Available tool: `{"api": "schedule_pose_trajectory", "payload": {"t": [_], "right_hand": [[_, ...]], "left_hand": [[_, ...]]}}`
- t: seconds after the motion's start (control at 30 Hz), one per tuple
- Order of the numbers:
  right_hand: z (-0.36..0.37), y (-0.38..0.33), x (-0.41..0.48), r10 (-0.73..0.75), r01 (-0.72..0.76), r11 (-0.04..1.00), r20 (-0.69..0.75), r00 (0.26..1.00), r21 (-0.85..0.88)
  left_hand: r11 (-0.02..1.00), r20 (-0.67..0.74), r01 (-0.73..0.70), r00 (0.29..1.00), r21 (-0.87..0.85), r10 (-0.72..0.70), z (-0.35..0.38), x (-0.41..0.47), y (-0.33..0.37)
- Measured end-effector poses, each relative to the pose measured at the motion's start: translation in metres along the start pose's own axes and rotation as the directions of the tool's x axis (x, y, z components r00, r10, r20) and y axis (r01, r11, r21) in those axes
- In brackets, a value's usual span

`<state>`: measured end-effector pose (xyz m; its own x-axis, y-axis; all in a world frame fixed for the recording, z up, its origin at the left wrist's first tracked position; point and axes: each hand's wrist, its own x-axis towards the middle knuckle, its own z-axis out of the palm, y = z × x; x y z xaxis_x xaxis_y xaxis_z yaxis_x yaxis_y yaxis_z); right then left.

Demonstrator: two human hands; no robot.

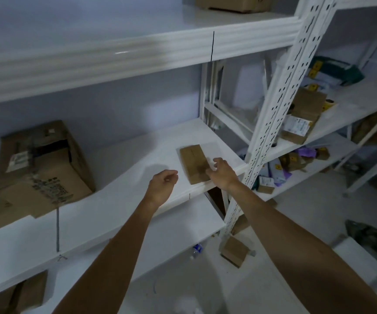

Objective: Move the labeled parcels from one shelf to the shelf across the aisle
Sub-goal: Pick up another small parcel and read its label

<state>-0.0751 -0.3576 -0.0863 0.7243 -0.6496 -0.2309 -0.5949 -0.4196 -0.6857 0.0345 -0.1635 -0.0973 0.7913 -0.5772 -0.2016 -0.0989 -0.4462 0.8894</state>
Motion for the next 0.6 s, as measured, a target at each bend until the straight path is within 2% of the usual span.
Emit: {"api": "schedule_pose_trajectory", "payload": {"t": [0.1,0.47,0.6], "right_hand": [[0.002,0.005,0.015,0.021,-0.020,1.000,0.062,0.998,-0.013],[-0.001,0.022,0.048,-0.049,0.050,0.999,0.228,0.972,-0.001],[0.001,0.029,0.046,-0.073,0.063,0.997,0.270,0.960,0.045]], "left_hand": [[0.999,0.052,0.035,0.998,0.025,-0.037,0.015,0.009,0.002],[0.982,0.000,0.188,0.982,0.017,-0.188,0.056,0.022,0.020],[0.975,-0.031,0.216,0.975,-0.056,-0.218,0.071,0.015,0.023]]}}
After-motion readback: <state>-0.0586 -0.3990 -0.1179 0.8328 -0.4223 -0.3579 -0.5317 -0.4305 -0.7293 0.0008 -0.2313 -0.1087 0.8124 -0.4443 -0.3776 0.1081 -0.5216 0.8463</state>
